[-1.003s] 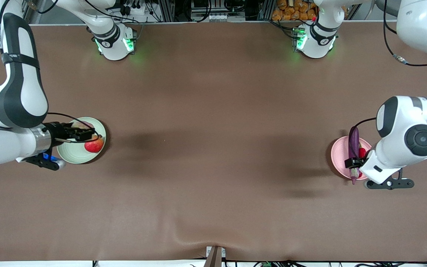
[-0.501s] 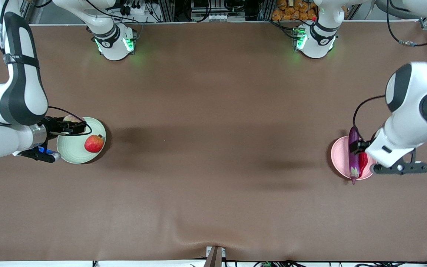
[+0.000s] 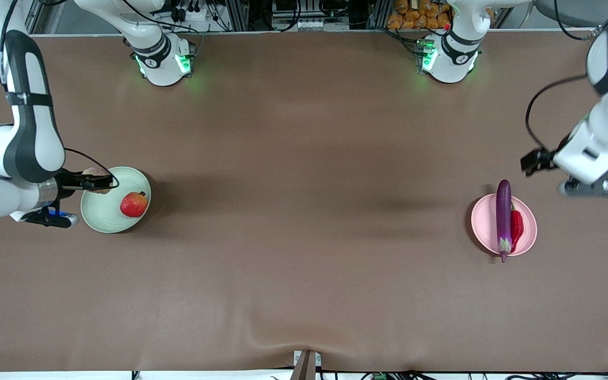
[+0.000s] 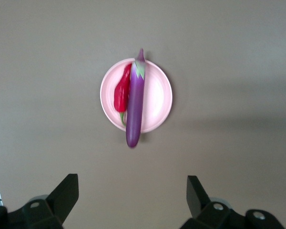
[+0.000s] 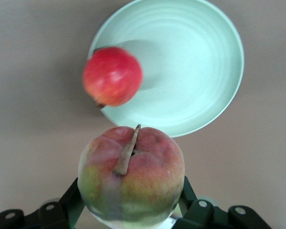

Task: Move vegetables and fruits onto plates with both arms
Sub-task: 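Release the eggplant while the right gripper lowers the peach onto the plate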

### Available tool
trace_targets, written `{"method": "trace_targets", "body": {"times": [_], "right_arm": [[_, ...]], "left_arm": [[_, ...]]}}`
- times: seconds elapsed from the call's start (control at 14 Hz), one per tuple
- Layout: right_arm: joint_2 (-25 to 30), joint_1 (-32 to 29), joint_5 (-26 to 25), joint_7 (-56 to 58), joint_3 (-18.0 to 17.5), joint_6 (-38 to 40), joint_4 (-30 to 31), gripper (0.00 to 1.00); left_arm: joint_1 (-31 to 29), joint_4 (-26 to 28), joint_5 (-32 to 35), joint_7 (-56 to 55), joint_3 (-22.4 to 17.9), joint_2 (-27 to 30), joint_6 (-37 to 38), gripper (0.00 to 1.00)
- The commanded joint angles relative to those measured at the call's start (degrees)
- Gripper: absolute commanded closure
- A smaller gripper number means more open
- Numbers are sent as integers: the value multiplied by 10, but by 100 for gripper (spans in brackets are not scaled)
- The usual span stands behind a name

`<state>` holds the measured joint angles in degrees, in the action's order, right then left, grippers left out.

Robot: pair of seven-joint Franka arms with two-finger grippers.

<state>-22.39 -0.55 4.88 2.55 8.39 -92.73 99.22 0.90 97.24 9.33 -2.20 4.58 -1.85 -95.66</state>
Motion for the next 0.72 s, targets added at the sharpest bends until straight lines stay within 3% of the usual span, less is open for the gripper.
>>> {"method": "trace_targets", "body": {"times": [0.0,0.43,0.57,0.64], "right_arm": [[31,2,-5,25,8,-73,85,100],[10,-32,1,78,11,-204,158,100],[2,-33,6,79,11,-208,162,93],[-5,-34,9,79,11,-217,163,75]], "left_arm": [[19,44,-15,41,-14,59,22,0],[29,-38,-49,49,-27,52,83,0],[28,-54,-49,58,-26,45,106,0],[28,-55,-55,58,-27,45,108,0]]}}
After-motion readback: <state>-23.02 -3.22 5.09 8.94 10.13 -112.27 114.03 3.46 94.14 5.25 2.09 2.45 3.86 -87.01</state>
